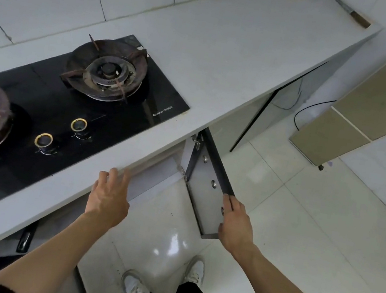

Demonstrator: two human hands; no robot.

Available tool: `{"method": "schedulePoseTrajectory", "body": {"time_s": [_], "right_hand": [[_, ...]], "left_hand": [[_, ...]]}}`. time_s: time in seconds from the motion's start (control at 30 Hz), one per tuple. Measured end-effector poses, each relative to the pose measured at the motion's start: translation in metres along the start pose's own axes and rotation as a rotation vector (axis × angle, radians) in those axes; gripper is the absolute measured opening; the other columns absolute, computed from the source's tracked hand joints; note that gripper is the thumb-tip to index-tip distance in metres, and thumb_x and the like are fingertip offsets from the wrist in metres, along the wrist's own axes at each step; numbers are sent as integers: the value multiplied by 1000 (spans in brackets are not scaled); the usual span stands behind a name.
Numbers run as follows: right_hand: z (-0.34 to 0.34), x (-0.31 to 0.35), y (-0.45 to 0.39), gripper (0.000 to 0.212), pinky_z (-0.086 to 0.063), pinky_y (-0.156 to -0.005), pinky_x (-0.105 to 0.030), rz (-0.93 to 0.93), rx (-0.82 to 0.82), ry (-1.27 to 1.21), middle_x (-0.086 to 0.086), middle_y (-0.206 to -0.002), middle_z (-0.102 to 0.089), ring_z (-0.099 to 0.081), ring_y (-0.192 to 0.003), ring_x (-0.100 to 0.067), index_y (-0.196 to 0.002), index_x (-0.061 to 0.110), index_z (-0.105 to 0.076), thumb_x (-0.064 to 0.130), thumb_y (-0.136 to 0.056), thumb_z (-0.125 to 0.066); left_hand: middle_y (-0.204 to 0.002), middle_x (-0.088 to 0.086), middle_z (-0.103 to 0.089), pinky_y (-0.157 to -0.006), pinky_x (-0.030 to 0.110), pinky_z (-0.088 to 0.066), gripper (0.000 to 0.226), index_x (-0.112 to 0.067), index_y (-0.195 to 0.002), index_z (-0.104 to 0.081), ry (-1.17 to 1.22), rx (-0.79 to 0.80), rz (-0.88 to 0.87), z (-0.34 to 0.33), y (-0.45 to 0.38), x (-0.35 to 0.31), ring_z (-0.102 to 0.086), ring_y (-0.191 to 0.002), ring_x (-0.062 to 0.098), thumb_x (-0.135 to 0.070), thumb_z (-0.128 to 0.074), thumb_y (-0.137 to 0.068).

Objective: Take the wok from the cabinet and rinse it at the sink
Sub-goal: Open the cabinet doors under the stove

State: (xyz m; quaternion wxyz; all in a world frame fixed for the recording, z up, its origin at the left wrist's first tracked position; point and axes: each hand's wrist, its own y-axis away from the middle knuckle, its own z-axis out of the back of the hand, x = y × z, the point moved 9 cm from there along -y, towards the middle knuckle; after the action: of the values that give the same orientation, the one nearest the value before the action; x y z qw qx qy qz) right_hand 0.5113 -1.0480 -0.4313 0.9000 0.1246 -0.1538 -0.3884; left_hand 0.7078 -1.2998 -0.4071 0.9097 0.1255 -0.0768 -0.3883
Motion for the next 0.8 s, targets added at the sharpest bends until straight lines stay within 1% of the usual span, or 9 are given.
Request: {"method": "schedulePoseTrajectory", "body": {"time_s": [0.13, 0.2, 0.27, 0.3, 0.4, 0.47, 0.57, 0.67, 0.8], "right_hand": [[2, -13, -8, 91, -36, -106, -29, -65, 22, 20, -9, -156, -20, -29, -137, -23, -154, 9, -4, 27, -87, -64], [1, -21, -12, 92, -30, -112, -30, -77, 27, 55, -11, -158, -16, -25, -141, -25, -154, 8, -1, 30, -88, -62], [-1, -30, -16, 92, -33, -113, -34, -93, 47, 77, -12, -159, -13, -19, -144, -27, -153, 10, -1, 33, -88, -62], [-2, -34, -18, 92, -35, -112, -37, -104, 65, 84, -11, -160, -10, -14, -146, -28, -153, 12, -1, 35, -88, -61], [-3, -47, -25, 86, -34, -110, -45, -149, 128, 87, -10, -162, -1, -1, -149, -30, -154, 17, -3, 37, -91, -58], [-2, -56, -29, 82, -35, -109, -47, -178, 149, 74, -11, -161, -5, -3, -149, -30, -153, 17, -6, 40, -92, -56], [-1, -66, -34, 78, -37, -108, -47, -204, 150, -23, -14, -160, -11, -16, -145, -32, -152, 15, -12, 37, -92, -57], [5, -69, -39, 75, -37, -109, -46, -172, 95, -21, -13, -159, -16, -16, -146, -30, -151, 15, -17, 37, -92, -58], [13, -64, -44, 76, -31, -114, -44, -158, 77, -38, -13, -160, -14, -14, -147, -30, -152, 15, -16, 38, -93, -57]], "left_hand": [[-120, 6, -40, -80, 27, -47, 48, -19, -129, -39, -11, -18, 29, 6, -2, -2, -35, -96, 19, -23, -57, -86], [-122, 8, -40, -80, 29, -48, 57, -20, -136, -31, 10, -18, 29, 5, -1, -2, -35, -97, 20, -23, -58, -86], [-126, 9, -39, -83, 31, -49, 71, -21, -143, -20, 31, -6, 33, 4, 0, -2, -38, -103, 22, -23, -59, -84], [-128, 8, -39, -84, 30, -49, 73, -20, -143, -18, 30, -3, 40, 4, 0, -2, -39, -104, 22, -23, -60, -84], [-128, 6, -38, -81, 27, -49, 67, -17, -139, -24, 44, 7, 69, 7, -2, -2, -37, -103, 21, -20, -60, -82], [-128, 6, -37, -81, 27, -49, 67, -18, -138, -24, 51, 18, 78, 7, -3, -1, -36, -103, 21, -18, -60, -81], [-130, 6, -36, -82, 27, -49, 71, -18, -139, -23, 55, 23, 72, 5, -3, 0, -36, -105, 22, -17, -61, -80], [-130, 6, -36, -81, 27, -49, 72, -18, -139, -22, 42, 29, 77, 5, -4, 1, -36, -106, 22, -19, -62, -79], [-129, 7, -37, -81, 27, -49, 72, -16, -139, -23, 26, 31, 73, 6, -4, -2, -37, -104, 21, -20, -62, -79]]}}
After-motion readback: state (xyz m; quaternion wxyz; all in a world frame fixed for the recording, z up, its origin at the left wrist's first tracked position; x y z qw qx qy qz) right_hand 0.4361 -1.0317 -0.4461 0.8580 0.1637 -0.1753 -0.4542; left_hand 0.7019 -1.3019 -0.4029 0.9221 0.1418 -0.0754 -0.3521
